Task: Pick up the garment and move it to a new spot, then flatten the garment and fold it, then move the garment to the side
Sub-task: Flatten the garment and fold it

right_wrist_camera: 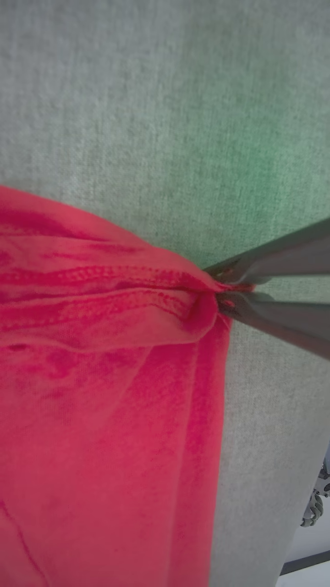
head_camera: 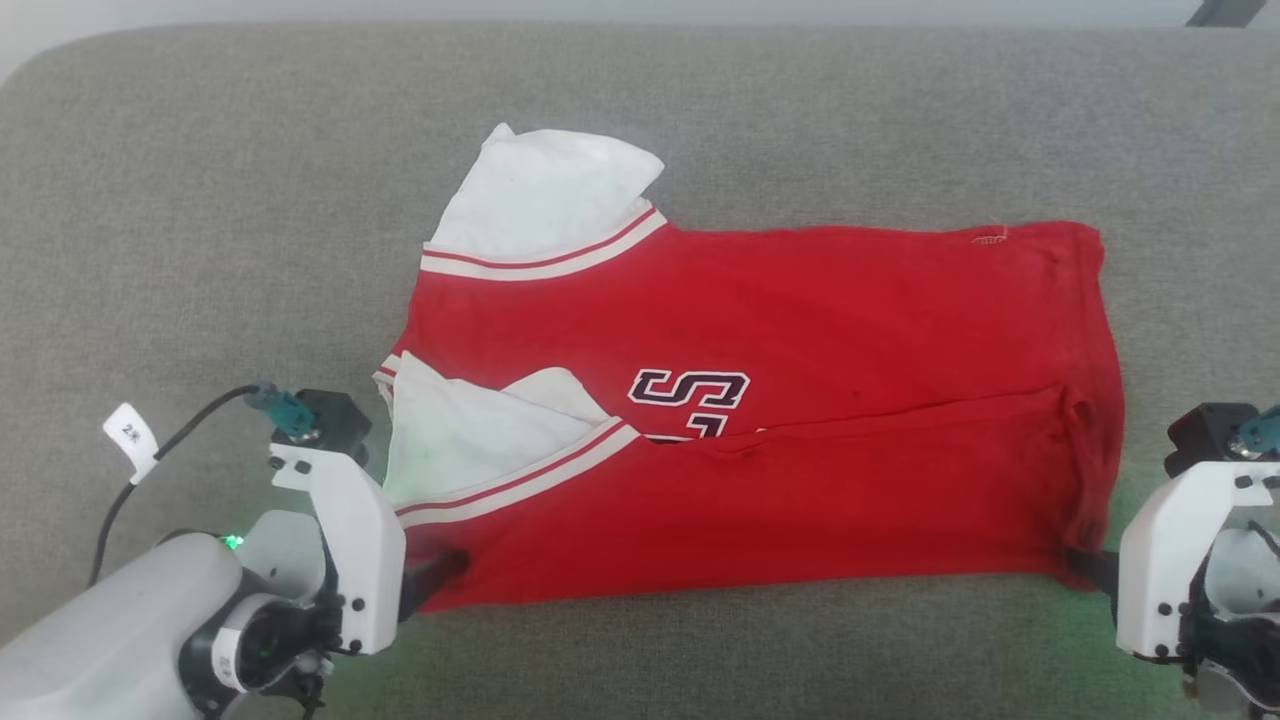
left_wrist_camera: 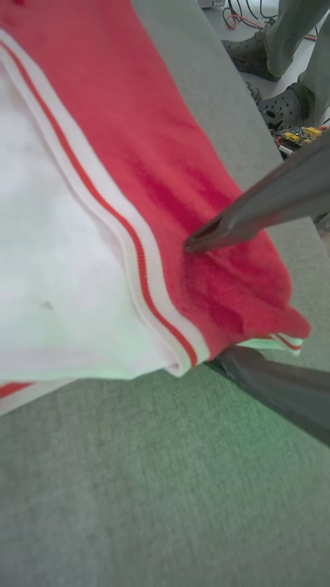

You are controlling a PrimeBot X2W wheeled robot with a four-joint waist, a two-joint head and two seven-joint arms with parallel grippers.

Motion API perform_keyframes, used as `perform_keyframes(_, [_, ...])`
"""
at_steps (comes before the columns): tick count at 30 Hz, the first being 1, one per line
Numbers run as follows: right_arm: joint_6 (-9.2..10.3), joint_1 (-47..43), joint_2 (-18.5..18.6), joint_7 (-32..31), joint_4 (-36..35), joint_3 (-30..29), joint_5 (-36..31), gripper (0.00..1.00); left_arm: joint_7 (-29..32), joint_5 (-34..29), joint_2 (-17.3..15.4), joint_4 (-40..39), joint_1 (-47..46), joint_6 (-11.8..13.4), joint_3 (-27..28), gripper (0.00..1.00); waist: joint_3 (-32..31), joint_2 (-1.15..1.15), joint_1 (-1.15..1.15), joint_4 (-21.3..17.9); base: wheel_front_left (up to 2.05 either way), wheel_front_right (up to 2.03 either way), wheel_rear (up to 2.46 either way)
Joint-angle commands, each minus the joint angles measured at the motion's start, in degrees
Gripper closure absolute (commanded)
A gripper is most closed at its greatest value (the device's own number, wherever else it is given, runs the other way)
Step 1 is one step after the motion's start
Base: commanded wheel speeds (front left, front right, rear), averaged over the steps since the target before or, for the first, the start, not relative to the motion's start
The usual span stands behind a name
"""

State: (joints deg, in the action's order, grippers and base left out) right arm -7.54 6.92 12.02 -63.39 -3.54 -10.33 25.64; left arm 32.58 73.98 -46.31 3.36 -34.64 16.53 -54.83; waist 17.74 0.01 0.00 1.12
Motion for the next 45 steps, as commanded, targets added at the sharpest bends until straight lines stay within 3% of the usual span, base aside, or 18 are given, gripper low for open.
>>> perform_keyframes(1, [0.1,-0.51,-0.55,0.37,1.47,0.68,-0.31,0.0,-0.42,-0.55,-0.87,1.38,0.1,0.26,0.09,0.0,-0.43,-0.01,0.0,-0.15,0.0,0.0,0.0])
perform_keyframes(12, [0.09,0.08,-1.42,7.78,-3.09,-1.78,0.44,0.0,2.57,-0.69,-6.72,-5.12,-4.35,2.31,3.31,0.0,-2.77,-0.01,0.0,-2.35,0.0,0.0,0.0])
perform_keyframes(18, [0.09,2.96,-2.73,15.63,-6.29,-0.66,-0.61,0.0,3.68,-2.66,-8.06,-4.33,-9.57,1.05,4.71,0.0,-2.2,-0.01,0.0,-5.74,0.0,0.0,0.0])
perform_keyframes(24, [0.09,6.34,-3.54,24.69,-7.81,1.85,-0.54,0.0,4.26,-4.39,-6.96,0.34,-15.07,-1.13,5.82,0.0,-0.1,-0.01,0.0,-9.48,0.0,0.0,0.0])
perform_keyframes(31, [0.08,11.16,-4.91,36.39,-5.51,5.59,-1.74,0.0,4.06,-7.28,-4.53,10.03,-23.84,-5.39,6.84,0.0,4.45,-0.01,0.0,-14.51,0.0,0.0,0.0])
perform_keyframes(35, [0.07,13.53,-5.66,39.09,-3.35,8.76,-0.84,0.0,3.82,-9.21,-2.27,18.97,-29.44,-8.44,6.82,0.0,7.64,-0.01,0.0,-17.01,0.0,0.0,0.0])
perform_keyframes(45, [0.07,17.27,-4.94,40.17,-0.52,11.17,0.97,0.0,5.63,-11.0,2.06,31.23,-35.15,-11.44,5.29,0.0,11.87,-0.01,0.0,-18.22,0.0,0.0,0.0])
